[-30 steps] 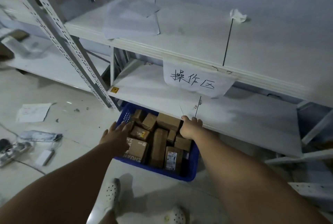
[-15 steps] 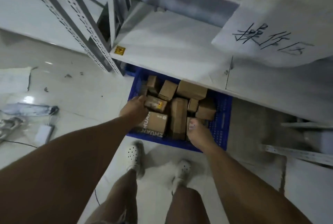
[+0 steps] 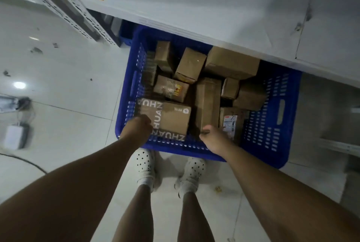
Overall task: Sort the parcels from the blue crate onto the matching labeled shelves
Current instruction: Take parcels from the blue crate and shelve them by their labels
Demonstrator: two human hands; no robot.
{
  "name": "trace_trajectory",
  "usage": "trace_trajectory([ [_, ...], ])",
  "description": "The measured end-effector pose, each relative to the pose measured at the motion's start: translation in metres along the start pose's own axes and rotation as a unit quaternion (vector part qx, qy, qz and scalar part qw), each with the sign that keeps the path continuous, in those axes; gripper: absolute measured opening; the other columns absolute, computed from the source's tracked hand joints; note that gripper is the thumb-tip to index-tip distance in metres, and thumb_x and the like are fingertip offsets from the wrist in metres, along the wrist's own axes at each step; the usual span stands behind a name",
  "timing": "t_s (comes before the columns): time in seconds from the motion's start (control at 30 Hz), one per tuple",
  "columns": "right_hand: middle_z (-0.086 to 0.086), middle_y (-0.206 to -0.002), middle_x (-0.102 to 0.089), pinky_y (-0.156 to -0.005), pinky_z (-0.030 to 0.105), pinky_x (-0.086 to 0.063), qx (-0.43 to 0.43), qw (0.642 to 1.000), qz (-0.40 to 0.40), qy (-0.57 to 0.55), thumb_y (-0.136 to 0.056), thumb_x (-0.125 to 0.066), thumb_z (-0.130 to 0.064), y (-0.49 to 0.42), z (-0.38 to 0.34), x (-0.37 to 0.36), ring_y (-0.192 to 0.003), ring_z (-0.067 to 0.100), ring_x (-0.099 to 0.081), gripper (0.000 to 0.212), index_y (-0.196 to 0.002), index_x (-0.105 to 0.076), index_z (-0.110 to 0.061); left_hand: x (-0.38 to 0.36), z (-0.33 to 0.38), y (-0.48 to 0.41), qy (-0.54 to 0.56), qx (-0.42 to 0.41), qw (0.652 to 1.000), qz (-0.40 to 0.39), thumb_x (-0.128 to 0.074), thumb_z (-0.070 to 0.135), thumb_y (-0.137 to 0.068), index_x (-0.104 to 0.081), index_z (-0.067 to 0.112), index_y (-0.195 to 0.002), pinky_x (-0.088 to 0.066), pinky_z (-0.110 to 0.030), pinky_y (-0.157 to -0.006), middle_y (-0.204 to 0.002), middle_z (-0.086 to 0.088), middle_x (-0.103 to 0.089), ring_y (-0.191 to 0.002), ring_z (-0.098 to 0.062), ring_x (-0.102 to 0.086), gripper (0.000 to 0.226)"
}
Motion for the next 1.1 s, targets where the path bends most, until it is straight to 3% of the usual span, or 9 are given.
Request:
trace_trajectory([
  [0.1, -0.007, -0.083, -0.054, -0.058, 0.024, -0.042, -0.016, 0.998, -0.011, -0.052, -0.101, -0.047, -0.032, -0.037, 0.007, -0.03, -0.07, 0.009, -0.054, 0.045, -0.143, -0.04, -0.017, -0.022, -0.007, -0.036, 0.054, 0.019, 0.998, 0.03, -0.057, 0.014, -0.089, -0.056, 0.01, -0.126, -0.041, -0.029, -0.089, -0.128, -0.018, -0.053, -0.114, -0.034, -0.052, 0.037],
  [0.2, 0.003, -0.118, -0.062, -0.087, 0.036, -0.048, -0.032, 0.993, -0.022, -0.108, -0.101, -0.044, -0.039, -0.072, 0.008, -0.051, -0.102, 0.022, -0.061, 0.053, -0.148, -0.033, -0.015, -0.036, -0.024, -0.074, 0.098, 0.078, 0.989, 0.073, -0.053, 0.03, -0.089, -0.045, 0.006, -0.135, -0.041, -0.043, -0.099, -0.132, -0.024, -0.047, -0.12, -0.041, -0.046, 0.052],
  [0.33, 0.005, -0.15, -0.041, -0.086, 0.038, -0.044, -0.064, 0.98, -0.012, -0.189, -0.099, -0.036, -0.053, -0.104, 0.004, -0.065, -0.127, 0.027, -0.048, 0.062, -0.152, -0.026, -0.02, -0.048, -0.045, -0.1, 0.181, 0.15, 0.968, 0.093, -0.053, 0.032, -0.091, -0.047, 0.001, -0.13, -0.044, -0.046, -0.097, -0.127, -0.024, -0.055, -0.116, -0.042, -0.052, 0.05],
  [0.4, 0.004, -0.154, -0.036, -0.103, 0.04, -0.036, -0.084, 0.972, -0.038, -0.218, -0.094, -0.031, -0.065, -0.117, 0.003, -0.074, -0.134, 0.028, -0.04, 0.071, -0.152, -0.027, -0.023, -0.055, -0.056, -0.105, 0.213, 0.171, 0.959, 0.079, -0.052, 0.036, -0.092, -0.051, 0.0, -0.128, -0.045, -0.044, -0.096, -0.125, -0.023, -0.058, -0.113, -0.04, -0.055, 0.051],
  [0.6, 0.0, -0.156, -0.032, -0.114, 0.054, -0.024, -0.132, 0.935, -0.072, -0.32, -0.046, -0.043, -0.101, -0.123, 0.015, -0.075, -0.138, 0.03, -0.036, 0.126, -0.151, -0.022, -0.036, -0.06, -0.065, -0.106, 0.402, 0.191, 0.894, 0.055, -0.05, 0.046, -0.094, -0.057, 0.009, -0.126, -0.044, -0.039, -0.101, -0.122, -0.006, -0.061, -0.109, -0.026, -0.057, 0.048],
  [0.67, 0.001, -0.142, -0.051, -0.108, 0.051, -0.033, -0.125, 0.921, -0.049, -0.367, -0.057, -0.048, -0.093, -0.109, 0.019, -0.06, -0.124, 0.026, -0.051, 0.108, -0.144, -0.037, -0.03, -0.05, -0.061, -0.097, 0.425, 0.182, 0.884, 0.067, -0.051, 0.042, -0.094, -0.061, 0.013, -0.114, -0.043, -0.033, -0.09, -0.105, -0.004, -0.059, -0.099, -0.023, -0.054, 0.037],
  [0.8, -0.005, -0.084, -0.06, -0.074, 0.028, -0.036, -0.11, 0.861, 0.027, -0.495, -0.099, -0.045, -0.041, -0.092, 0.036, -0.026, -0.074, 0.007, -0.051, 0.025, -0.097, -0.057, -0.019, -0.022, -0.042, -0.079, 0.499, 0.133, 0.856, 0.012, -0.042, 0.044, -0.096, -0.067, 0.023, -0.09, -0.039, -0.025, -0.065, -0.09, 0.003, -0.059, -0.078, -0.012, -0.053, 0.034],
  [0.93, -0.001, -0.098, -0.066, -0.087, 0.034, -0.04, -0.091, 0.799, 0.053, -0.592, -0.097, -0.05, -0.044, -0.073, 0.023, -0.001, -0.088, 0.014, -0.06, 0.025, -0.098, -0.06, -0.021, 0.003, -0.002, -0.067, 0.502, 0.041, 0.862, -0.061, -0.029, 0.061, -0.096, -0.058, 0.027, -0.129, -0.047, -0.031, -0.078, -0.118, 0.001, -0.061, -0.103, -0.017, -0.056, 0.056],
  [1.1, 0.003, -0.098, -0.069, -0.082, 0.034, -0.05, -0.04, 0.776, 0.065, -0.626, -0.088, -0.053, -0.061, -0.036, 0.007, 0.038, -0.095, 0.02, -0.064, 0.043, -0.099, -0.063, -0.021, 0.036, 0.049, -0.038, 0.482, -0.004, 0.875, -0.04, -0.028, 0.075, -0.087, -0.065, 0.024, -0.12, -0.037, -0.036, -0.105, -0.117, 0.004, -0.068, -0.114, -0.017, -0.058, 0.071],
])
Point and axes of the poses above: each hand's wrist, its own y-axis away from the middle knuckle, its own x-axis out of the back of the hand, z = x × y, the point moved 4 cm from there along -y, towards the middle knuckle
